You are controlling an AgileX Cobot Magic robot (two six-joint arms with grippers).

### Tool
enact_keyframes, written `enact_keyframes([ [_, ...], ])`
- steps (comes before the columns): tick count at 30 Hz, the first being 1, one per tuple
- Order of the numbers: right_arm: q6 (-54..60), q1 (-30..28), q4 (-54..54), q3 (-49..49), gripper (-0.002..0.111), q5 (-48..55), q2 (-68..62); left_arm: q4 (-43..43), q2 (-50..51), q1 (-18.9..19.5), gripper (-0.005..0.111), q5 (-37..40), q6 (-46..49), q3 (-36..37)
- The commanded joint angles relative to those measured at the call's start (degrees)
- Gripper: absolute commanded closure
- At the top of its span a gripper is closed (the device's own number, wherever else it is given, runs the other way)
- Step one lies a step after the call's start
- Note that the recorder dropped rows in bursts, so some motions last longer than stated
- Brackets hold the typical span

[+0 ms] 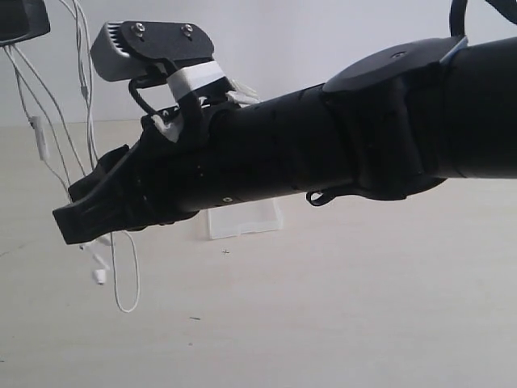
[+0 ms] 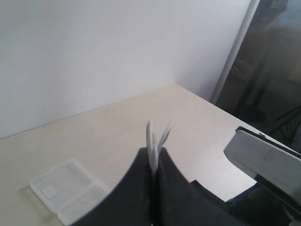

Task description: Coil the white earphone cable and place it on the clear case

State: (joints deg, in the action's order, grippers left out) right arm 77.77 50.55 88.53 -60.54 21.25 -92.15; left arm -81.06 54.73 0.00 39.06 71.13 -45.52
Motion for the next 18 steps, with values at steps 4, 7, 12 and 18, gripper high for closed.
enact_keyframes([
  [4, 1.6, 0.1, 0.8, 0.1, 0.08, 0.2, 0.3, -2.1, -0.2, 0.0, 0.107, 1.3, 0.7, -0.6],
  [7, 3.5, 0.1, 2.4, 0.1, 0.079, 0.2, 0.3, -2.2, -0.2, 0.0, 0.107, 1.5, 0.7, -0.6],
  [12, 6.7, 0.1, 6.6, 0.1, 0.065, 0.4, -0.5, -2.2, -0.2, 0.0, 0.107, 2.0, 0.7, -0.6],
  [18, 10.1, 0.1, 11.2, 0.1, 0.061, 1.5, -2.7, -2.2, -0.1, 0.0, 0.107, 2.5, 0.9, -0.6],
])
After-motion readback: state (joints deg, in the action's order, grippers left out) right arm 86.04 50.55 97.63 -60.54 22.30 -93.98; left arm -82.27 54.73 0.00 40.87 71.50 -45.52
